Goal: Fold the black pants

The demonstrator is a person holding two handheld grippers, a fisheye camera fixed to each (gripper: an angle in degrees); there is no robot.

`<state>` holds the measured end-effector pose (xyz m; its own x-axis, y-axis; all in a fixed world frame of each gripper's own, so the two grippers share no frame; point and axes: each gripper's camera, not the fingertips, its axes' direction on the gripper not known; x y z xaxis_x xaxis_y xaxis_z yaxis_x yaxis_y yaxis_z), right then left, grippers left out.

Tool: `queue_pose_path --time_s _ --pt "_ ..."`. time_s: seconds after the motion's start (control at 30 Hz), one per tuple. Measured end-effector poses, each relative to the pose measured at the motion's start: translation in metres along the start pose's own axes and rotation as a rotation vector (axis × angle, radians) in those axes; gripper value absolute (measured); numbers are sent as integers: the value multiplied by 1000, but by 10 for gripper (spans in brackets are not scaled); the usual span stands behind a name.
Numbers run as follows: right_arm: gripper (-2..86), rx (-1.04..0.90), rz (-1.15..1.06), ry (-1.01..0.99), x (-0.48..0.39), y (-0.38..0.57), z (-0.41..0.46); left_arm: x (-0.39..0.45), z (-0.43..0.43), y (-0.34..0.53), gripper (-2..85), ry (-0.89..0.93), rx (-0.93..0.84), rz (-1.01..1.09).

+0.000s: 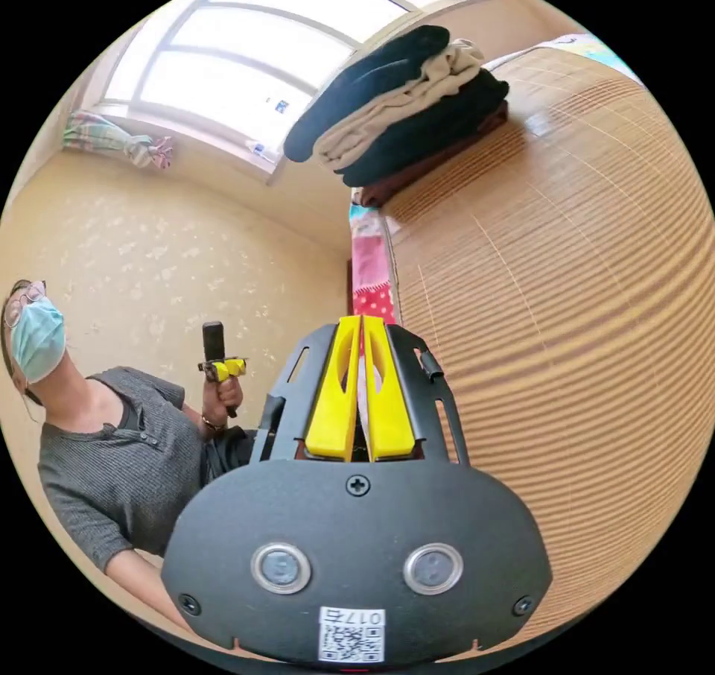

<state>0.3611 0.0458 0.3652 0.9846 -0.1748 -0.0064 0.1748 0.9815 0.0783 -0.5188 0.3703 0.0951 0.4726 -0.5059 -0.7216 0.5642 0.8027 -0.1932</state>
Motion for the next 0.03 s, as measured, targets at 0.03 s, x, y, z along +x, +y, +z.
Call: queue_pose_path --time_s 0.03 --pt "11 6 97 78 12 59 -14 8 9 5 18 -16 -13 31"
